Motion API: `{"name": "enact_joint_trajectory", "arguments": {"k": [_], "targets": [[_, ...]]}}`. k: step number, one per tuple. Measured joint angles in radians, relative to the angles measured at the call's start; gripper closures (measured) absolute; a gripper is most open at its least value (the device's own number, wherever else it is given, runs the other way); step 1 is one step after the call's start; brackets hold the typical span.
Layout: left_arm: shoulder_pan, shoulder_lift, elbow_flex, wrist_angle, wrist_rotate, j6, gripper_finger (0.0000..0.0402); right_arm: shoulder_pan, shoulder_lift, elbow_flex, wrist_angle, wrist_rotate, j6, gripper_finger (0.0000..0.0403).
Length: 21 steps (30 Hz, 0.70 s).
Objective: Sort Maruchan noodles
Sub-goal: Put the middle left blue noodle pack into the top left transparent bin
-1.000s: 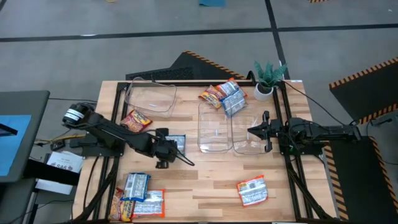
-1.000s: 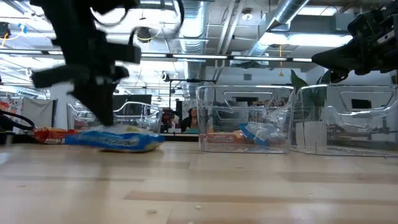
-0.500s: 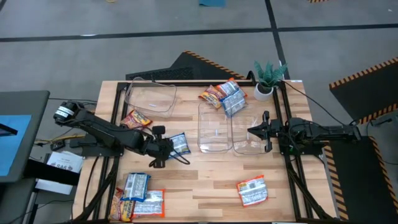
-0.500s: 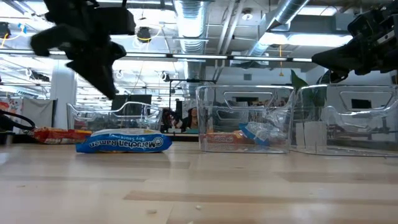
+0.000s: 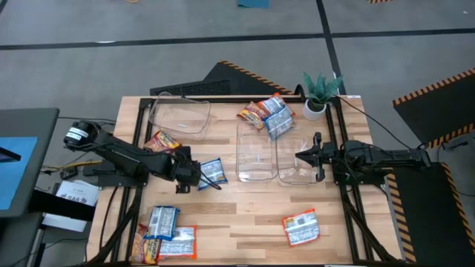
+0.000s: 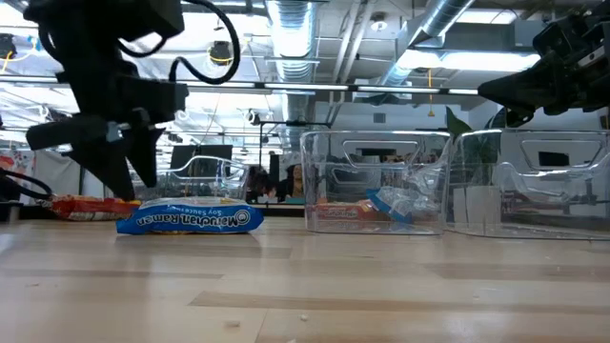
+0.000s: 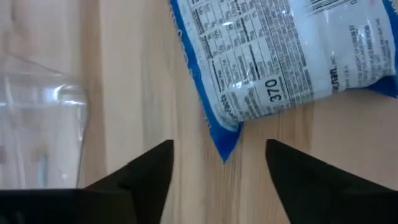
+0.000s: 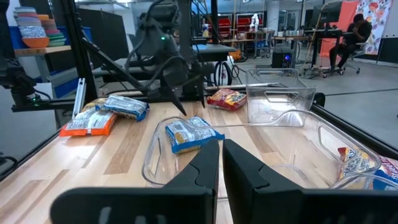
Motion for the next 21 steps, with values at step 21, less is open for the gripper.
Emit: {"name": "enact_joint_trajectory", "arguments": {"k": [21], "targets": [[0.165, -0.001, -0.038, 0.239, 0.238, 0.262, 0.0122, 0.0, 0.0, 0.0, 0.0, 0.0, 0.002, 0.0356]]}}
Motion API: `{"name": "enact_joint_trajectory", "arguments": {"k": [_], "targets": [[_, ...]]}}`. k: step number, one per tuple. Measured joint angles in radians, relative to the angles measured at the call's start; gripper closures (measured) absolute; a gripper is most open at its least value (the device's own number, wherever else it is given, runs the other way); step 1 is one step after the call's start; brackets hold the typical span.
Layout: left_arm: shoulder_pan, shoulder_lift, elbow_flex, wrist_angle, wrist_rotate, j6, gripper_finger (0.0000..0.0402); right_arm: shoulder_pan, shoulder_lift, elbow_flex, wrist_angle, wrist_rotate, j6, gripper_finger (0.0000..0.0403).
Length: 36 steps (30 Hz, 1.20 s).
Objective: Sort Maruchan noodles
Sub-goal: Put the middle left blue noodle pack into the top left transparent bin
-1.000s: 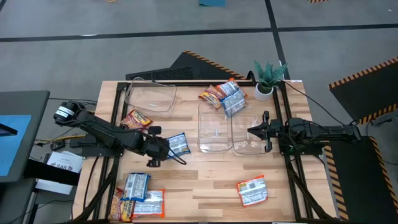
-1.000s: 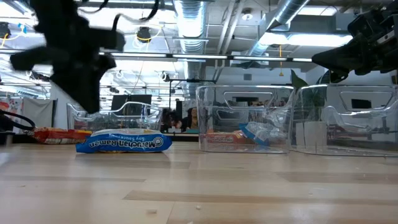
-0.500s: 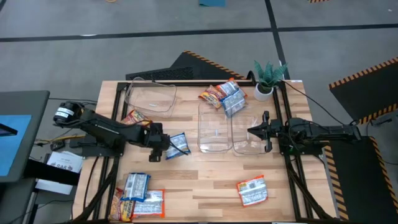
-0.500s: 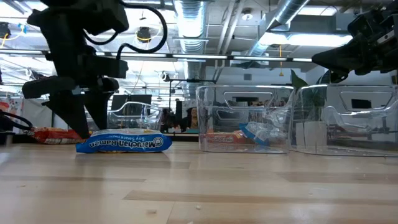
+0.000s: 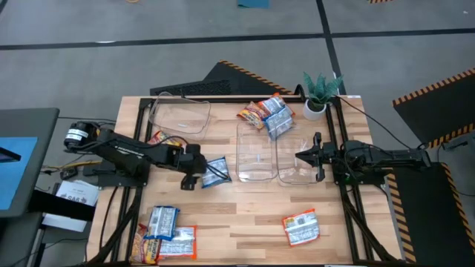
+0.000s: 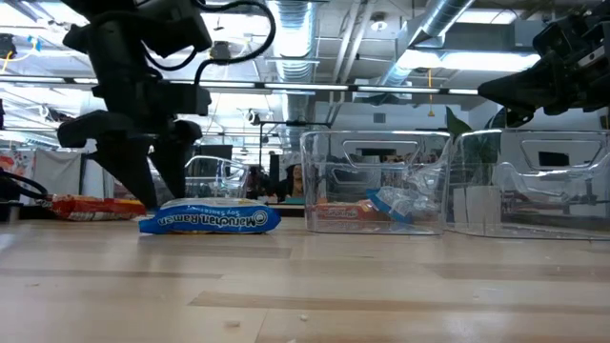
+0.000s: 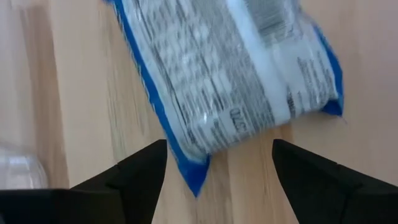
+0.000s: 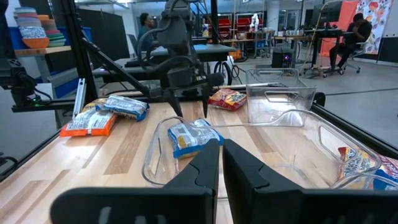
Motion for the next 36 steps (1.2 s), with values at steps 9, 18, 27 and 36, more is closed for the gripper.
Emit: {"name": "enact_joint_trajectory", "arguments": {"k": [9, 18, 27, 36], "targets": [[0.04, 0.0, -0.006, 0.063, 0.041, 0.096, 0.0123, 0.0, 0.0, 0.0, 0.0, 0.0, 0.0, 0.0356], [0.087, 0.017, -0.005, 0.138, 0.131, 0.12, 0.0123, 0.0, 0.0, 0.0, 0.0, 0.0, 0.0, 0.0356], [0.088, 0.142, -0.003, 0.198, 0.154, 0.147, 0.0123, 0.001, 0.006, 0.0, 0.001, 0.0, -0.002, 0.0356], [0.088, 0.208, -0.001, 0.211, 0.171, 0.138, 0.0242, 0.001, 0.014, 0.0, 0.001, -0.001, 0.001, 0.0356]]}}
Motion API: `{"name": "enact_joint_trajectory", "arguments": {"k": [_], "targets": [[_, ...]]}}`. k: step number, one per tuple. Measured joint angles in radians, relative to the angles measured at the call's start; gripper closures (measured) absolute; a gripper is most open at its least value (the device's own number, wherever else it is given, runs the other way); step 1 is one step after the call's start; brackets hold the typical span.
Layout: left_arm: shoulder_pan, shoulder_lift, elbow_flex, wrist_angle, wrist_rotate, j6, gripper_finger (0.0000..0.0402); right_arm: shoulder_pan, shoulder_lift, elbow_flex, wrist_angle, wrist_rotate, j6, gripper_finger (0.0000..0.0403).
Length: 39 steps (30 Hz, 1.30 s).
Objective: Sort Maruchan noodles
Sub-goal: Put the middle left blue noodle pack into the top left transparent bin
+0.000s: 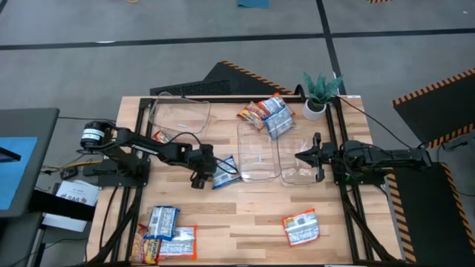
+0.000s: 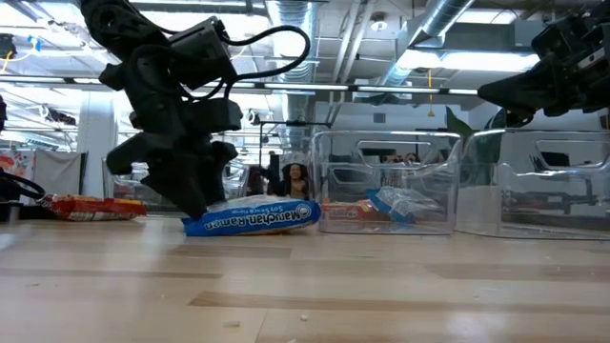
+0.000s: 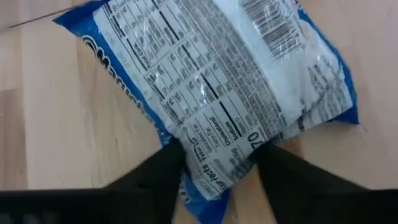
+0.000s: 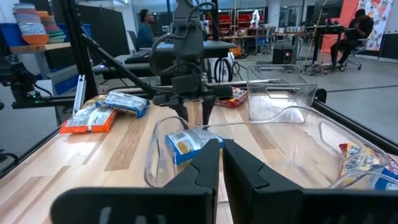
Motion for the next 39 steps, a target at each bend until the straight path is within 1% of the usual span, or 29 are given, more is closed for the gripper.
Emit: {"name": "enact_joint_trajectory", "arguments": {"k": [4, 5, 6, 9, 13, 19, 21, 22, 24, 28, 30, 32, 35, 37, 39], "targets": [[0.0, -0.006, -0.001, -0.004, -0.014, 0.0, 0.0365, 0.0, 0.0, 0.0, 0.0, 0.0, 0.003, 0.0356], [-0.001, -0.008, -0.001, -0.006, -0.014, -0.004, 0.038, 0.0, 0.0, 0.0, 0.0, 0.0, 0.011, 0.0356], [0.0, -0.016, -0.001, -0.009, -0.014, -0.008, 0.0384, 0.0, 0.0, 0.0, 0.0, 0.0, 0.015, 0.0356], [-0.007, -0.055, -0.004, -0.028, -0.025, -0.014, 0.0394, 0.0, 0.0, 0.0, 0.001, 0.0, 0.015, 0.0356], [-0.024, -0.149, -0.009, -0.093, -0.043, -0.021, 0.0399, 0.0, 0.0, 0.0, 0.001, 0.0, 0.015, 0.0356], [-0.059, -0.322, -0.009, -0.147, -0.124, -0.046, 0.04, 0.0, 0.0, 0.0, 0.003, 0.0, 0.016, 0.0356], [-0.074, -0.388, -0.009, -0.146, -0.167, -0.046, 0.0401, 0.0, 0.0, 0.0, 0.003, 0.0, 0.016, 0.0356], [-0.078, -0.422, -0.008, -0.14, -0.204, -0.043, 0.0401, 0.0, 0.0, 0.0, 0.003, 0.0, 0.016, 0.0356], [-0.088, -0.495, -0.008, -0.144, -0.316, -0.035, 0.0401, 0.0, 0.0, 0.0, 0.003, 0.0, 0.018, 0.0356], [-0.076, -0.624, -0.006, -0.138, -0.648, -0.011, 0.0401, 0.0, 0.0, 0.0, 0.003, 0.0, 0.018, 0.0356], [-0.043, -0.672, -0.006, -0.139, -0.76, 0.006, 0.0401, 0.0, 0.0, 0.0, 0.004, 0.0, 0.018, 0.0356], [0.017, -0.705, -0.006, -0.141, -0.807, 0.003, 0.0401, 0.0, 0.0, 0.0, 0.006, 0.0, 0.018, 0.0356], [0.147, -0.729, -0.004, -0.166, -0.809, -0.051, 0.0401, 0.0, 0.0, 0.0, 0.007, 0.0, 0.018, 0.0356], [0.241, -0.726, -0.004, -0.222, -0.805, -0.113, 0.0401, 0.0, 0.0, 0.0, 0.008, 0.0, 0.018, 0.0356], [0.324, -0.71, -0.004, -0.283, -0.78, -0.186, 0.0401, 0.0, 0.0, 0.0, 0.008, 0.0, 0.018, 0.0356]]}}
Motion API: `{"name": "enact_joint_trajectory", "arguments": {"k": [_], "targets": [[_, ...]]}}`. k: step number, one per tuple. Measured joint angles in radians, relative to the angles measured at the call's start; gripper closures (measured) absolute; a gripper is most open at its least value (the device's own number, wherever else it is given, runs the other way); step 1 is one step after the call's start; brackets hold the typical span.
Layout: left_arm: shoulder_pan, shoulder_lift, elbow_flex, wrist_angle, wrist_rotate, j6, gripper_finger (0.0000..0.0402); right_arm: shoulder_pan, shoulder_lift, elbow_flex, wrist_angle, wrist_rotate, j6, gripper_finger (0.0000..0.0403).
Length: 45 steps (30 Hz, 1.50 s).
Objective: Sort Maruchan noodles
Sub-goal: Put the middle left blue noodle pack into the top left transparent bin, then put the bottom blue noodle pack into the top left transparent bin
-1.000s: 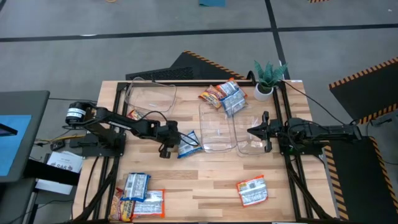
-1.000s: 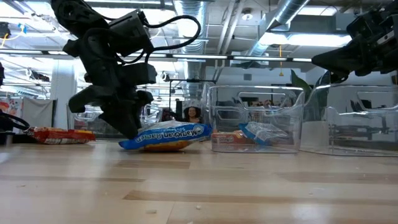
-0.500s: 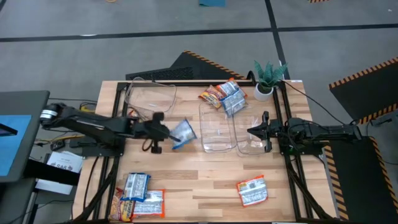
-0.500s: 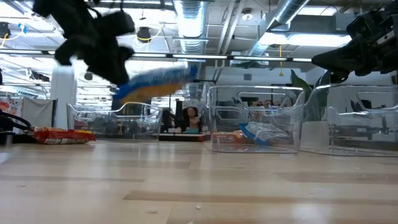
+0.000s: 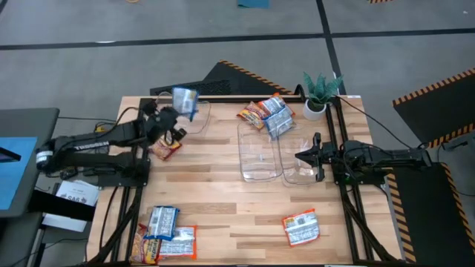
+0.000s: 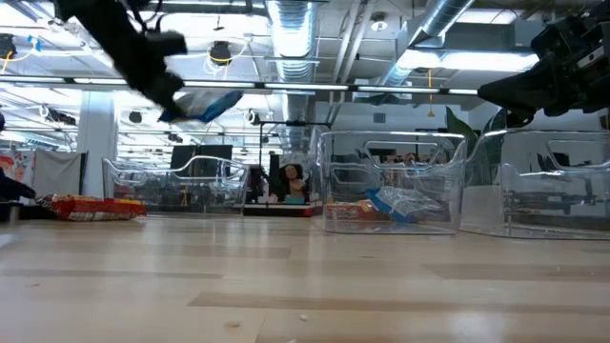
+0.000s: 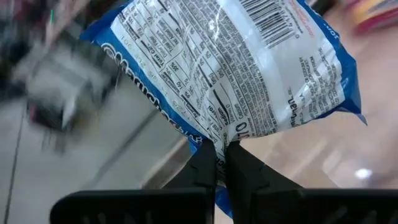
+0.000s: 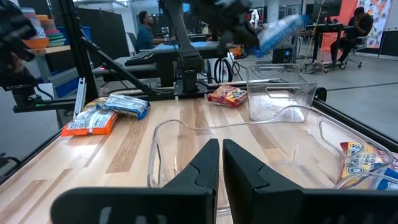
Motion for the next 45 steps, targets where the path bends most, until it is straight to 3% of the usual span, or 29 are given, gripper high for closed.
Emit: {"name": "enact_joint_trajectory", "arguments": {"k": [3, 8, 18, 20, 24, 25, 27, 29, 38, 41, 45], "targets": [[0.089, 0.033, 0.0, -0.104, 0.075, -0.077, 0.0401, 0.0, 0.0, 0.0, 0.001, 0.0, -0.001, 0.0356], [0.157, 0.09, 0.0, -0.163, 0.078, -0.093, 0.0383, 0.0, 0.0, 0.0, 0.0, 0.0, -0.002, 0.0356], [0.149, 0.092, 0.03, -0.154, 0.111, -0.03, 0.0232, 0.0, 0.0, 0.0, 0.001, 0.0, -0.002, 0.0356], [0.133, 0.076, 0.071, -0.176, 0.207, -0.071, 0.021, 0.0, 0.0, 0.0, 0.001, 0.0, -0.002, 0.0356], [0.064, 0.028, 0.133, -0.181, 0.668, -0.135, 0.0192, 0.0, 0.0, 0.0, 0.0, 0.0, -0.002, 0.0356], [0.033, 0.016, 0.137, -0.17, 0.797, -0.151, 0.0191, 0.0, 0.0, 0.0, 0.0, 0.0, -0.002, 0.0356], [-0.065, -0.004, 0.137, -0.165, 0.96, -0.195, 0.019, 0.0, 0.0, 0.0, 0.0, 0.0, -0.002, 0.0356], [-0.216, -0.007, 0.137, -0.174, 0.979, -0.236, 0.0192, 0.0, 0.0, 0.0, 0.0, 0.0, -0.002, 0.0356], [-1.03, 0.16, 0.136, -0.106, 0.614, -0.548, 0.0208, 0.0, 0.0, 0.0, 0.001, 0.0, 0.001, 0.0356], [-1.199, 0.266, 0.136, -0.111, 0.498, -0.716, 0.0208, 0.0, 0.0, 0.0, 0.001, 0.0, 0.024, 0.0356], [-1.301, 0.399, 0.143, -0.131, 0.469, -0.899, 0.0208, 0.0, 0.0, 0.0, 0.001, 0.0, 0.035, 0.0356]]}}
